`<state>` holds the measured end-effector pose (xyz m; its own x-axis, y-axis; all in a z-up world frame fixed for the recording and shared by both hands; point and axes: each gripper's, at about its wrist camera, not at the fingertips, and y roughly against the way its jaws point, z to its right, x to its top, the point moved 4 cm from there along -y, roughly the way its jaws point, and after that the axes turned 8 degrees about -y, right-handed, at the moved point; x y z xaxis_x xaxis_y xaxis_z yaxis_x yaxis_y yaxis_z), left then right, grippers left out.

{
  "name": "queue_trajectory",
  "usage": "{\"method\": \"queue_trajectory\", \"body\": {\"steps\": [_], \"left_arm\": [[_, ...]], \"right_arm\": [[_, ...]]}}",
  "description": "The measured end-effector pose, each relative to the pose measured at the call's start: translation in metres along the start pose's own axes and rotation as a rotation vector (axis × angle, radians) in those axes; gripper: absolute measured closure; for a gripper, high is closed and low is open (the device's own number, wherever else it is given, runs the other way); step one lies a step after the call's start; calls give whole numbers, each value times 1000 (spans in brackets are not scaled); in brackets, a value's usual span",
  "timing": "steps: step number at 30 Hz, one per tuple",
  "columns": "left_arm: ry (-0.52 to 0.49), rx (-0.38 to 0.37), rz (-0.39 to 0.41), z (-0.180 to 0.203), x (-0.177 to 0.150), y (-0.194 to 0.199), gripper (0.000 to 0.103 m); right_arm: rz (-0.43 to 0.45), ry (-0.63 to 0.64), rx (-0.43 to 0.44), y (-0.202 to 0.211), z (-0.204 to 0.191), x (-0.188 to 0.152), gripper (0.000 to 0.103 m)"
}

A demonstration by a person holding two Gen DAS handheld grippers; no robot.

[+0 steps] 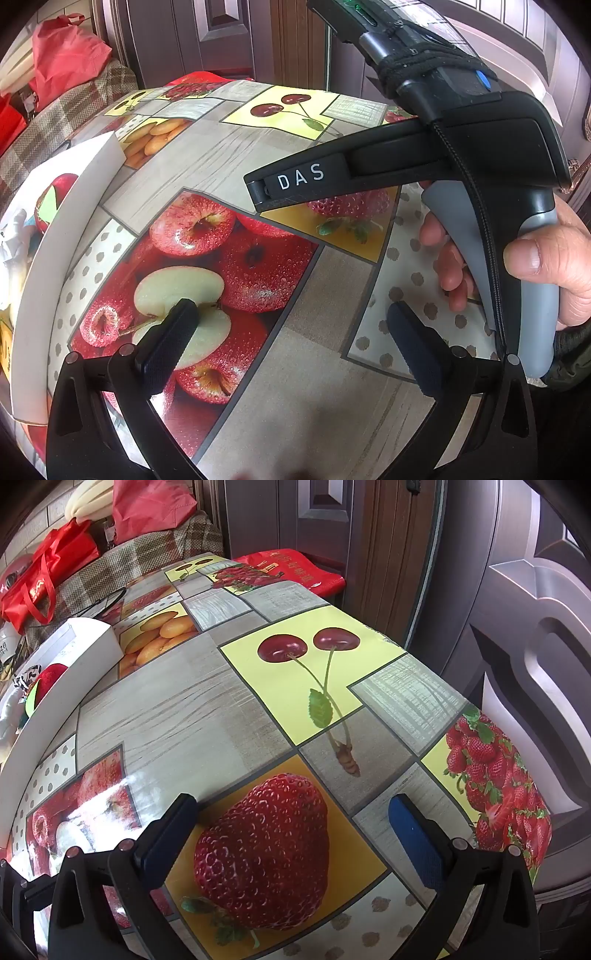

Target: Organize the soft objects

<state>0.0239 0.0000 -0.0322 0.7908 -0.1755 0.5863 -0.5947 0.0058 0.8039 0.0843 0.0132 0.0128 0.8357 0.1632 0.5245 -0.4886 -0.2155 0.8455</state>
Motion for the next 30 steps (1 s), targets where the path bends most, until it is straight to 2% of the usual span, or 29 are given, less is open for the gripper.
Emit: {"method": "queue_trajectory", "body": {"steps": [30], "left_arm": [[-3, 4, 0, 0, 0, 0, 1]], "right_arm": [[0, -3, 6, 0, 1, 0, 0]]}}
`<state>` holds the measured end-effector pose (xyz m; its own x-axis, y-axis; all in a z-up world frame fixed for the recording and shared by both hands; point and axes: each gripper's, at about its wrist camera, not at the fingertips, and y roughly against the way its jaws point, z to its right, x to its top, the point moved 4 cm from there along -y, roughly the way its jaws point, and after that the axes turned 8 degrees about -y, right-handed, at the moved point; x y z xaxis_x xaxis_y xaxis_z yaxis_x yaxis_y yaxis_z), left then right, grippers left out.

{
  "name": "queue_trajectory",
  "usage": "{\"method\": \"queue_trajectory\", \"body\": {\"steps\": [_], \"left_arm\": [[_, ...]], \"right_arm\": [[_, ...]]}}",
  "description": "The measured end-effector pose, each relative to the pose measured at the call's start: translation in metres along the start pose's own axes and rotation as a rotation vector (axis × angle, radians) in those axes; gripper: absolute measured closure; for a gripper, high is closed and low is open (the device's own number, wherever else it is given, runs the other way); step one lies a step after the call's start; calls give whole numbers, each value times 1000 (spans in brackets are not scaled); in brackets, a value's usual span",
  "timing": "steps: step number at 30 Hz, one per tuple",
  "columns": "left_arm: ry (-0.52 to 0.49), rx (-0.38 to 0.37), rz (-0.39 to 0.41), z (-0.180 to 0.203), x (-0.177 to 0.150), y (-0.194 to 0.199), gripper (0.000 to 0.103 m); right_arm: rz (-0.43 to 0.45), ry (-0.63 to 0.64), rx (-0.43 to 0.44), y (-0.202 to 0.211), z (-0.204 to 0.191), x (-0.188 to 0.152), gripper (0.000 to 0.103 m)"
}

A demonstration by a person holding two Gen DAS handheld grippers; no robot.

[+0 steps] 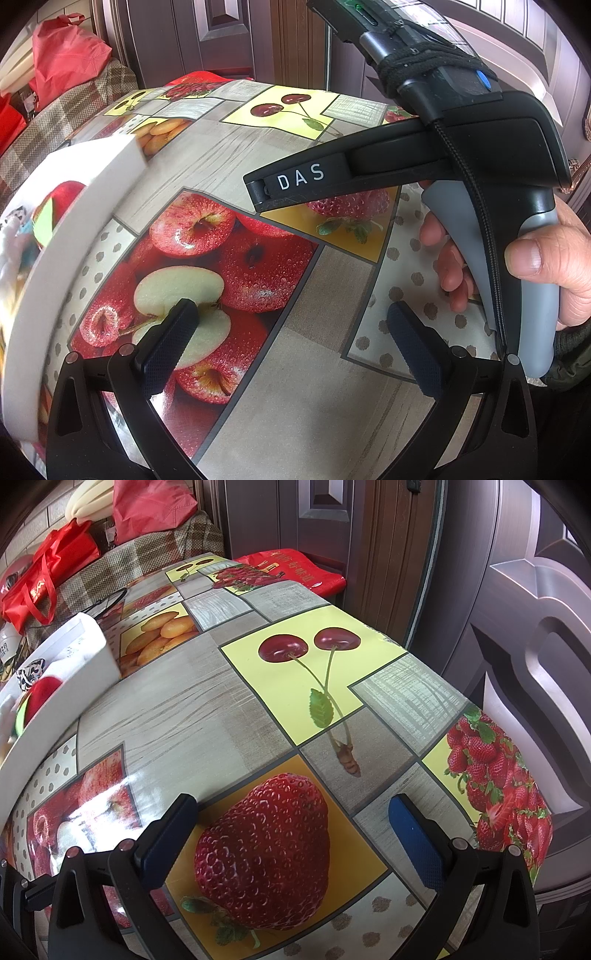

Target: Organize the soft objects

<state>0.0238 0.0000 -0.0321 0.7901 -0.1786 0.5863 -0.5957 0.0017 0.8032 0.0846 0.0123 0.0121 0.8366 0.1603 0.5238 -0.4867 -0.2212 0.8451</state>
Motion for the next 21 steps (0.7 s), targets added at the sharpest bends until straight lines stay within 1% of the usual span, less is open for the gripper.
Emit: {"method": "queue_trajectory", "body": {"steps": [21], "left_arm": [[0, 0, 0, 0, 0, 0, 1]], "right_arm": [[0, 1, -1, 0, -3, 0, 0]]}}
